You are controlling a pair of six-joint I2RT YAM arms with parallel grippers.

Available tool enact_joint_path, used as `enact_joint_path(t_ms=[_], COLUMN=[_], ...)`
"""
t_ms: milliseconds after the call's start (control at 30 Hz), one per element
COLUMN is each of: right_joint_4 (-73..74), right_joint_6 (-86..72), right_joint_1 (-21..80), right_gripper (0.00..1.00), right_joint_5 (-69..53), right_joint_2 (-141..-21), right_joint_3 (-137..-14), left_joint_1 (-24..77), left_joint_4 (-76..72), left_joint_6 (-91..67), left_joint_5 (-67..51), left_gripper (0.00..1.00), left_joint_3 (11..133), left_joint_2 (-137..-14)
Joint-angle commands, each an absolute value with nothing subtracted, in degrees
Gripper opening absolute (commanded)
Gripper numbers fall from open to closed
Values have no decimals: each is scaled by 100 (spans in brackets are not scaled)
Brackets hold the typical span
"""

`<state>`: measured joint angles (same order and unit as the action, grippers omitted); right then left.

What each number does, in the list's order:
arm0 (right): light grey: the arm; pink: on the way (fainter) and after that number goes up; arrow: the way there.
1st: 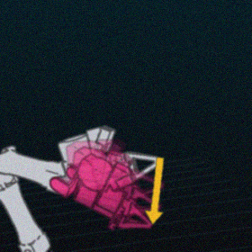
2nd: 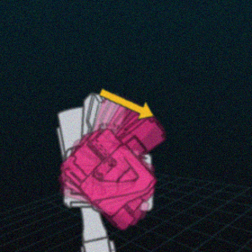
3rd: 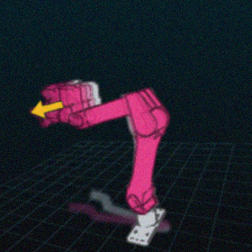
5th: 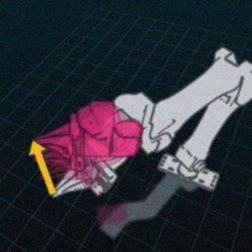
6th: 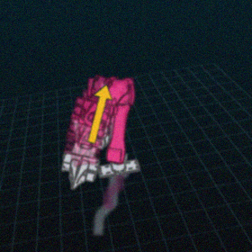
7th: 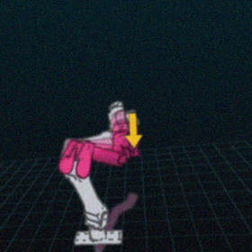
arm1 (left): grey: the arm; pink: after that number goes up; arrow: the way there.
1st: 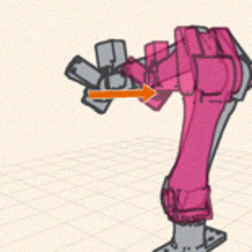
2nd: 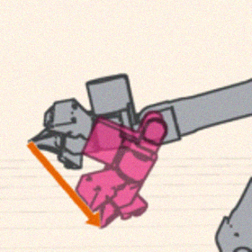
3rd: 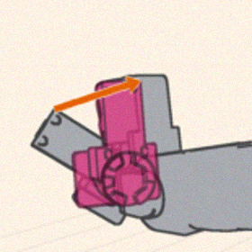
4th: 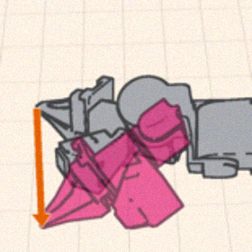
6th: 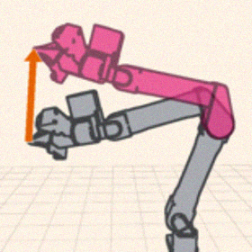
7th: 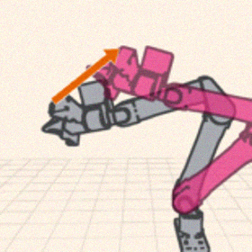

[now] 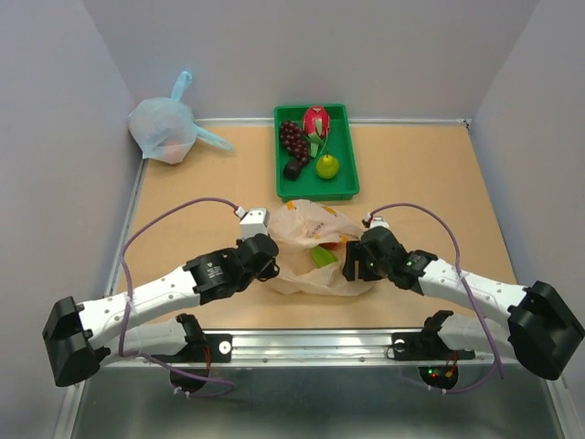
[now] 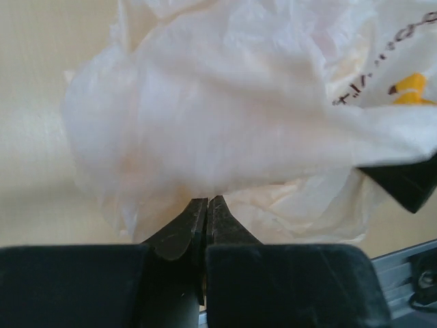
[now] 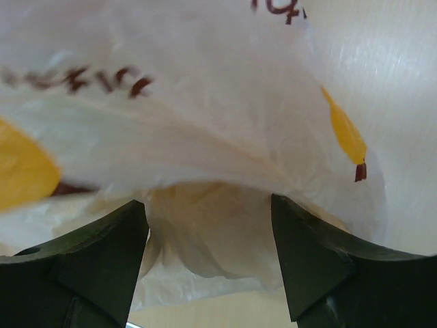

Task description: Untie the knot of the plastic bag and take out the fruit

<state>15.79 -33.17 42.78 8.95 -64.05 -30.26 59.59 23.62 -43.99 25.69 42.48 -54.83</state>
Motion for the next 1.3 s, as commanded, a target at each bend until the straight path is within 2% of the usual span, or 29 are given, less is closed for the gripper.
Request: enact_joint_path(t_ms=[0, 267, 567, 767, 1000, 1267], right_joint_4=[1389, 1380, 1739, 2047, 2196, 3427], right_joint_6=[-3594, -3402, -2787, -2435, -2180, -2031], right_joint_1=[4307, 4394, 4632, 4649, 4702, 4702], right_gripper=[71, 70, 76, 77, 76, 76], right_joint_5=[835, 774, 273, -237, -299, 1651], right_joint_2=[-6530, -6443, -5090, -5369, -5537, -5212], right_joint_3=[-2813, -2786, -3557, -4340, -5017, -5660], left_joint_1=[5994, 6003, 6108, 6143, 6214, 6232], left_joint_4=[1558, 941, 800, 800, 800, 914], left_joint_6=[-4675, -4851, -4816, -4799, -4852, -4860], left_joint_5=[2014, 1925, 1898, 1898, 1934, 2039], left_gripper=[8, 8, 8, 8, 8, 8], left_joint_3=[3833, 3437, 3542, 3595, 3577, 3595], left_joint_2=[-5650, -6310, -6767, -6943, -6952, -6873])
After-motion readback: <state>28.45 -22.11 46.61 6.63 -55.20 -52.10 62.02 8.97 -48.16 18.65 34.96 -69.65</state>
